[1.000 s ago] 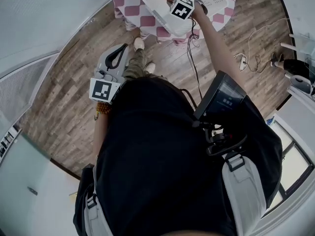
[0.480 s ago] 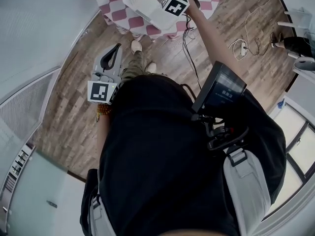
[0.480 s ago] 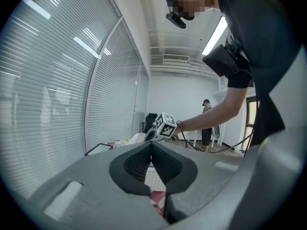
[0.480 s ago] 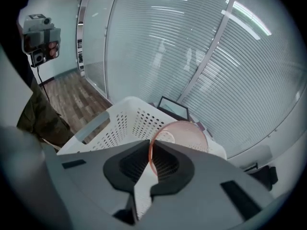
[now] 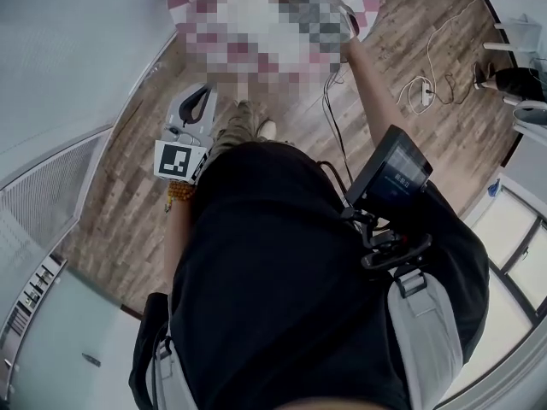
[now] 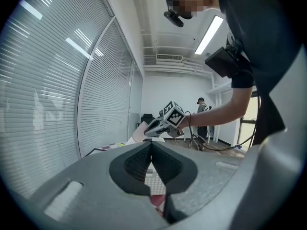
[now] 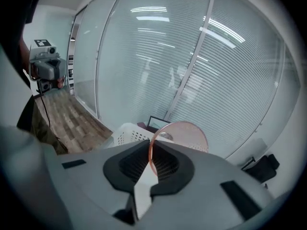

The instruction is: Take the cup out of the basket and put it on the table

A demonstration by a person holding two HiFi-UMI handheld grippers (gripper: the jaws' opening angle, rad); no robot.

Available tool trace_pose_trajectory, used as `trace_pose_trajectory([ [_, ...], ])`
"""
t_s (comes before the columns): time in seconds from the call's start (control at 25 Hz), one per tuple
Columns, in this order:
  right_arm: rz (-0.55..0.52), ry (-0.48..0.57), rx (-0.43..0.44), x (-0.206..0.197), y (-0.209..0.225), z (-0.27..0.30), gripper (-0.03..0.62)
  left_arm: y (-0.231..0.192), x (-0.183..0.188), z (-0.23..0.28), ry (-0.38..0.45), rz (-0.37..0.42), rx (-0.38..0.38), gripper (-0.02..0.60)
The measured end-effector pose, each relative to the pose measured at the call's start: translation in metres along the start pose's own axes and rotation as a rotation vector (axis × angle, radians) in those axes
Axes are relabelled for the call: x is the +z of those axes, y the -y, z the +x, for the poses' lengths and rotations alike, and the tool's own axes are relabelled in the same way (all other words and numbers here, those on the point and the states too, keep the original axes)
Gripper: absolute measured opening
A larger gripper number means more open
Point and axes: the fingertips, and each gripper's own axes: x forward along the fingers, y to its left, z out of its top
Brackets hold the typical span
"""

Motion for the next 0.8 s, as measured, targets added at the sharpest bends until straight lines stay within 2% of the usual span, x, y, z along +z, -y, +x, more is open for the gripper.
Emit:
trace_pose_trajectory([
  [0.2, 0.115, 0.140, -0.055, 0.024, 0.004, -0.043, 0.027, 0.005, 0.002, 0.009, 0.003, 0.021, -0.033, 0.006],
  [0.44, 0.187, 0.260, -0.109, 0.044, 0.002, -0.098, 0.026, 0.018, 0.009, 0.017, 0.013, 0.049, -0.075, 0.006],
  [0.64, 0.231, 0.372, -0.171, 0.056, -0.010, -0.156, 0.026, 0.043, 0.021, 0.017, 0.022, 0.077, -0.111, 0.006],
  [0.8, 0.261, 0.458, -0.195, 0.062, -0.026, -0.190, 0.026, 0.065, 0.016, 0.017, 0.004, 0.084, -0.154, 0.006],
])
